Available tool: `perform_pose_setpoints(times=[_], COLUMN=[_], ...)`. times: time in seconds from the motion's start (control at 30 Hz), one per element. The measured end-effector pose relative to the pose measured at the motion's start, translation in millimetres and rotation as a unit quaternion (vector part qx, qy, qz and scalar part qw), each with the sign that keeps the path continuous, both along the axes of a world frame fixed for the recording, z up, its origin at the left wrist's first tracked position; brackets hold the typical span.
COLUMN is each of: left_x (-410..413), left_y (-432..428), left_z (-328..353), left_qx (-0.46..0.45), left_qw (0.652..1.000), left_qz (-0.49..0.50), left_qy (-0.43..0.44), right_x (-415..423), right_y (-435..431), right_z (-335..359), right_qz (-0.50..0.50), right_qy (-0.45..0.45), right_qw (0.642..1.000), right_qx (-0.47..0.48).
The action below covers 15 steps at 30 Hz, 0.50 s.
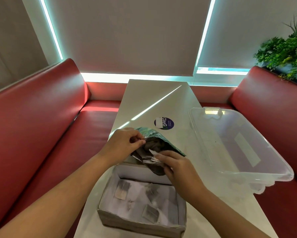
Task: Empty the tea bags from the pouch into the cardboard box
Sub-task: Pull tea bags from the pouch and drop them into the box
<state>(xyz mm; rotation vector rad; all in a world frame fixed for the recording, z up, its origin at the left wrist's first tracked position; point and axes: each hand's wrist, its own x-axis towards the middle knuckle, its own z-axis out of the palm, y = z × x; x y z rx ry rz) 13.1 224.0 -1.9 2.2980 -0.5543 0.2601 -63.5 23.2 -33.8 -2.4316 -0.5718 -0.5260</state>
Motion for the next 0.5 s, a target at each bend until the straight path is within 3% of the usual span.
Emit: perform_pose_setpoints(times=[0.17, 0.37, 0.5], left_x=[2.2, 6.4, 7.5], left_y=[-4.6, -4.6, -3.0], left_z=[3.1, 6.8, 5.4], left_qx=[0.013, 0.02, 0.019], left_qw=[1.0, 1.0, 1.0], left_qz=[0.005, 0.017, 0.015], left_qy=[0.005, 0.002, 0.013], right_x=[-21.2, -42.6, -43.6], right_y=[-11.6, -9.2, 5.7], right_z=[18.7, 10.5, -9.8], right_qz=[0.009, 0.113, 0.109], right_qy=[0.13, 0.294, 0.381], right_qw=[0.968, 0.91, 0.867], right_qx=[0.216, 0.27, 0.301])
